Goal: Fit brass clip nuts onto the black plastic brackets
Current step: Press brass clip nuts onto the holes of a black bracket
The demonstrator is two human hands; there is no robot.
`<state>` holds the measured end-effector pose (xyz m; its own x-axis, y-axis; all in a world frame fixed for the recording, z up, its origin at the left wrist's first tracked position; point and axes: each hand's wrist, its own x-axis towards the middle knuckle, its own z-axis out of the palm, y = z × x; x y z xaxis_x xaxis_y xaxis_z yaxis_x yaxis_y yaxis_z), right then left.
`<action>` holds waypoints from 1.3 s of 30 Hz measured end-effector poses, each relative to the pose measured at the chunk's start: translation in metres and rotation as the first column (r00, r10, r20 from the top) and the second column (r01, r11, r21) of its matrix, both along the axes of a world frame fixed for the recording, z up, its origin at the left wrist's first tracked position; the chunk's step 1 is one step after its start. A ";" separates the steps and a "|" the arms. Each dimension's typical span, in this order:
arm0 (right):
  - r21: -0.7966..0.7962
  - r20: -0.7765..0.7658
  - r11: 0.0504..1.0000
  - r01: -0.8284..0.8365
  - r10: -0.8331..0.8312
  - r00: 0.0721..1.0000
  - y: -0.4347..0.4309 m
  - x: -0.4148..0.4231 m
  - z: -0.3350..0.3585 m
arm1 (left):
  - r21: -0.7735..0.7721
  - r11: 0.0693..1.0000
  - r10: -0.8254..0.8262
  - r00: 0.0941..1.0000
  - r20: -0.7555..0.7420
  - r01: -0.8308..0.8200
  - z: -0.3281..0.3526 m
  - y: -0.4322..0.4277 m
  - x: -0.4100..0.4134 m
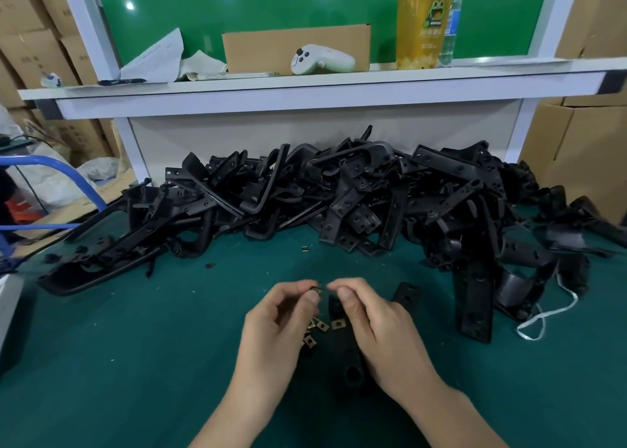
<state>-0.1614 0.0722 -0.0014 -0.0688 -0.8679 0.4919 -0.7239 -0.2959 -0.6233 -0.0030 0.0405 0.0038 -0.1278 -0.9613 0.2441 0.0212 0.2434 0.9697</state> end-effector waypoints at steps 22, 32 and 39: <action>0.081 0.085 0.987 0.137 -0.144 0.986 -0.007 -0.011 -0.009 | 0.336 0.914 -0.008 0.835 -0.550 0.229 0.002 -0.014 0.011; 0.093 0.090 0.987 0.134 -0.143 0.986 -0.008 -0.011 -0.009 | 0.395 0.887 0.031 0.822 -0.569 0.240 0.005 -0.015 0.013; 0.090 0.079 0.987 0.133 -0.141 0.987 -0.008 -0.011 -0.010 | 0.412 0.873 0.041 0.803 -0.595 0.261 0.005 -0.015 0.013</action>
